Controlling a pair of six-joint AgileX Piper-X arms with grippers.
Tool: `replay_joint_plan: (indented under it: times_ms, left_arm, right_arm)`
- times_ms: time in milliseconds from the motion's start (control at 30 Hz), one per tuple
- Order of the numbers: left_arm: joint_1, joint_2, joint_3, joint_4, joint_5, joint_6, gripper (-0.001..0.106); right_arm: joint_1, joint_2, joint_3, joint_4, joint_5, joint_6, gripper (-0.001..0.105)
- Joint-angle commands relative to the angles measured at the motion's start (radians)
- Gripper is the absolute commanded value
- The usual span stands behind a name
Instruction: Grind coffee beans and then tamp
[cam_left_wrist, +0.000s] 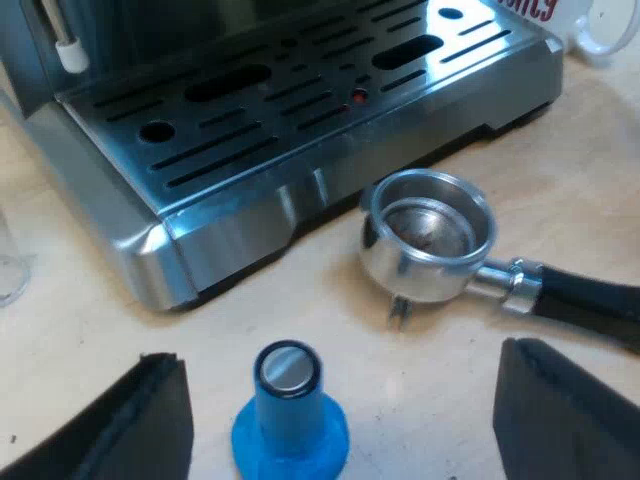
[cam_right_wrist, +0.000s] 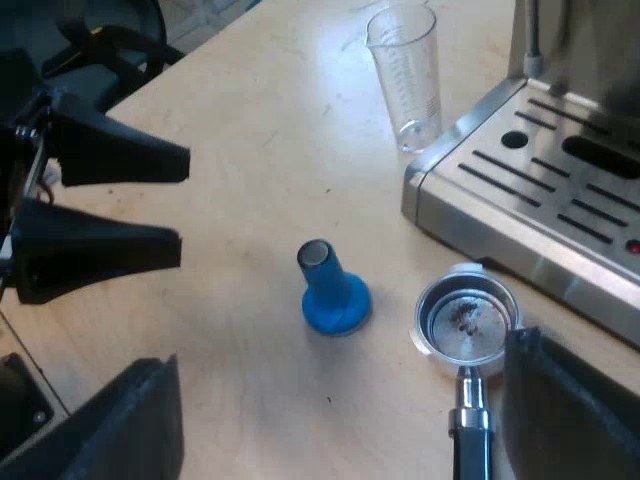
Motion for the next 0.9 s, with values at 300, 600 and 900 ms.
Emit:
replay_joint_plan:
  times_ms: [300, 600, 900]
  left_arm:
    - [-0.001, 0.114, 0.014, -0.090, -0.015, -0.003, 0.065]
    - [-0.001, 0.249, 0.014, -0.170, -0.015, -0.003, 0.065]
    - [-0.001, 0.340, 0.066, -0.296, -0.005, -0.003, 0.065]
  right_arm:
    - [-0.002, -0.002, 0.139, -0.131, -0.017, -0.075, 0.067]
    - [-0.002, -0.002, 0.239, -0.263, -0.032, -0.075, 0.067]
    - [-0.002, -0.002, 0.240, -0.262, -0.032, -0.075, 0.067]
